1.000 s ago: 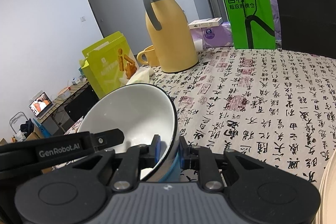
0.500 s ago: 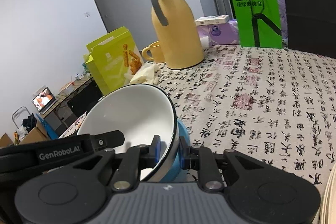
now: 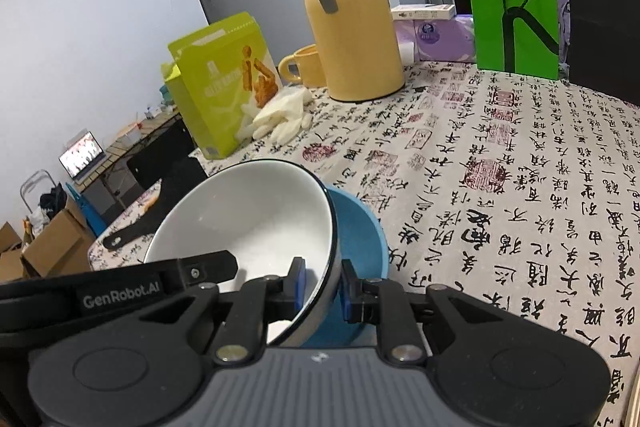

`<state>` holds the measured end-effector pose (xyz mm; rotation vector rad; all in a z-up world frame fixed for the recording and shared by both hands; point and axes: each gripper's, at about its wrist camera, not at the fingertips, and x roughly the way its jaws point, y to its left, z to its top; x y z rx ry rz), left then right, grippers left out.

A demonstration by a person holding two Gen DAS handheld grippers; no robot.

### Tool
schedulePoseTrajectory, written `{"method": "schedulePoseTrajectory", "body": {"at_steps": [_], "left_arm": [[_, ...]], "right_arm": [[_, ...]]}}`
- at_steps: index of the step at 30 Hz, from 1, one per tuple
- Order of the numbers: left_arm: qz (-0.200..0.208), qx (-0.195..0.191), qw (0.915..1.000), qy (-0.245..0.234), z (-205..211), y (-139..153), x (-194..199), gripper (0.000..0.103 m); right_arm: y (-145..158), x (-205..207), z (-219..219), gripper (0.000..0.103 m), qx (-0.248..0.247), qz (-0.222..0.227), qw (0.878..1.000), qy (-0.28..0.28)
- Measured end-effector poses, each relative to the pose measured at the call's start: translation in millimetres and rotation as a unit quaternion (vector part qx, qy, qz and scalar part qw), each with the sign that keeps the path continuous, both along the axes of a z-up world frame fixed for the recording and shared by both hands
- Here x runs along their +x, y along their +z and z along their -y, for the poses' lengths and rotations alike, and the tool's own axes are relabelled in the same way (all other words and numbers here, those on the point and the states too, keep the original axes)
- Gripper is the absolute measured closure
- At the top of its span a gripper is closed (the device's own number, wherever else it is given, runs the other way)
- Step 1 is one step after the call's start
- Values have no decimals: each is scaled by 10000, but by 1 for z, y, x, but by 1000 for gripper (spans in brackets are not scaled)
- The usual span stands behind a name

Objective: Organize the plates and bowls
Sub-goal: 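Lower the large white bowl into the blue bowl with both grippers, then open both grippers to release the white bowl inside the blue bowl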

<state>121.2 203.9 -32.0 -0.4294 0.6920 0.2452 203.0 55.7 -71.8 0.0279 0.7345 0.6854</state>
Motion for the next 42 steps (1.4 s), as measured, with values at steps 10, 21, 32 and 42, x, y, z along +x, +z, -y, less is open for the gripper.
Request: {"method": "schedulePoseTrajectory", "body": {"at_steps": [10, 21, 32, 42], "left_arm": [[20, -101, 9999, -74, -3, 1, -2, 84], [159, 140, 9998, -44, -4, 9, -5, 88], [87, 177, 9998, 3, -5, 7, -3, 91], [11, 123, 9999, 58, -7, 6, 1, 92]], "right_arm": [[1, 2, 0, 83, -15, -104, 9999, 75], [1, 6, 0, 79, -160, -222, 9996, 2], [2, 8, -6, 80, -350, -217, 9991, 42], [5, 13, -6, 83, -456, -269, 9986, 91]]}}
